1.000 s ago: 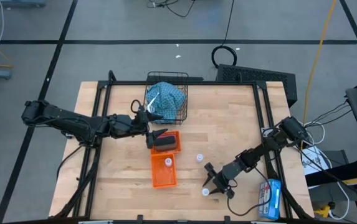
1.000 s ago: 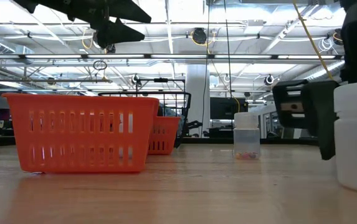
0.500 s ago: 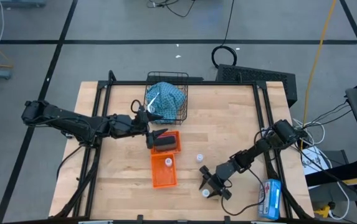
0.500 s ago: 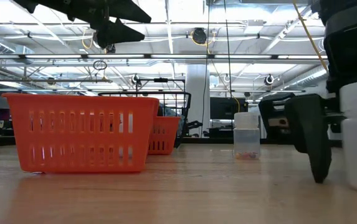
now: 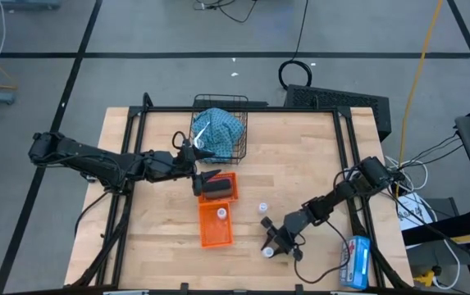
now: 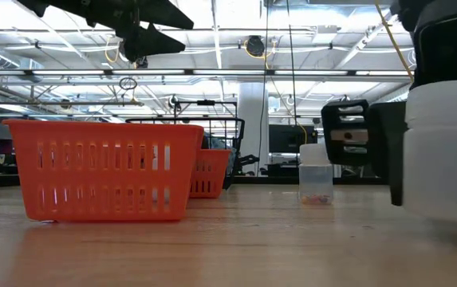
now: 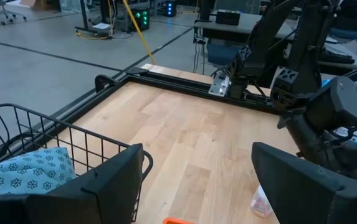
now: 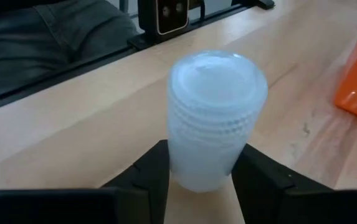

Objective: Pick & Place Medicine items
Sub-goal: Put the bottom white medicine bottle into the bottom orange bin

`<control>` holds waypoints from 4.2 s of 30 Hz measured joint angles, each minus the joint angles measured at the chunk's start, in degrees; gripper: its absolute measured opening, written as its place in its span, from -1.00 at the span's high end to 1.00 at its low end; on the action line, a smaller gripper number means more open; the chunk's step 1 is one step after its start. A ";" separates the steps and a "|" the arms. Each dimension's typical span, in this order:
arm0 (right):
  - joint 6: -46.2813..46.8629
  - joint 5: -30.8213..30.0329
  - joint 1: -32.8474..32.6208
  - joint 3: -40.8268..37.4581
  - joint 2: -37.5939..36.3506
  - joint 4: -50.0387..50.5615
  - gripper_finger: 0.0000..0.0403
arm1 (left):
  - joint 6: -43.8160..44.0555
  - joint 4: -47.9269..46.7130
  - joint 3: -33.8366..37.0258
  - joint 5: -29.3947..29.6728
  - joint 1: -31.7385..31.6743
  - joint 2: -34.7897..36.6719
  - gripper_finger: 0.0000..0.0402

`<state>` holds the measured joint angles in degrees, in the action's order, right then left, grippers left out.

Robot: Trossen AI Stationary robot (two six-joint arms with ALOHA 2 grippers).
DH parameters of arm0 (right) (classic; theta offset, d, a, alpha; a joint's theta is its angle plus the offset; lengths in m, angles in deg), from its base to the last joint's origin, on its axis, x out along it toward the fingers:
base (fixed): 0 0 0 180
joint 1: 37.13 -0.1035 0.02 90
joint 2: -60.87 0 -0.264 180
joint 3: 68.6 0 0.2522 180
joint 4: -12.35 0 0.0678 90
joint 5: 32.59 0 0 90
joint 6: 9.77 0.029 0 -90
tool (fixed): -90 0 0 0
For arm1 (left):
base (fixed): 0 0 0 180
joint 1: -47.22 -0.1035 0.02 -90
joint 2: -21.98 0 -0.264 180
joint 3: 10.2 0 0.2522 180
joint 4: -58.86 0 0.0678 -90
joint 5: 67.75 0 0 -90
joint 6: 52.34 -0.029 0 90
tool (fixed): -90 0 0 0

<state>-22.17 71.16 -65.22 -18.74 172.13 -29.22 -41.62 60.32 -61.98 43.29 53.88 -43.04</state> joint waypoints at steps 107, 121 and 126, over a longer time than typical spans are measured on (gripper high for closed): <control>10.20 -22.55 22.31 0.00 -34.14 29.68 0.21 | 13.66 -32.83 -12.56 -2.45 19.57 -16.75 0.31; 10.41 -22.51 22.31 0.00 -34.14 28.70 0.23 | 13.52 -30.19 -11.68 -5.86 17.69 -20.56 0.28; 10.33 -22.50 22.31 0.00 -34.12 29.03 0.23 | 13.65 -29.65 -11.65 -6.08 17.11 -24.11 0.28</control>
<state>-11.84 48.66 -42.91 -18.74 138.02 -0.19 -27.96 30.67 -73.63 37.21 70.99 -67.15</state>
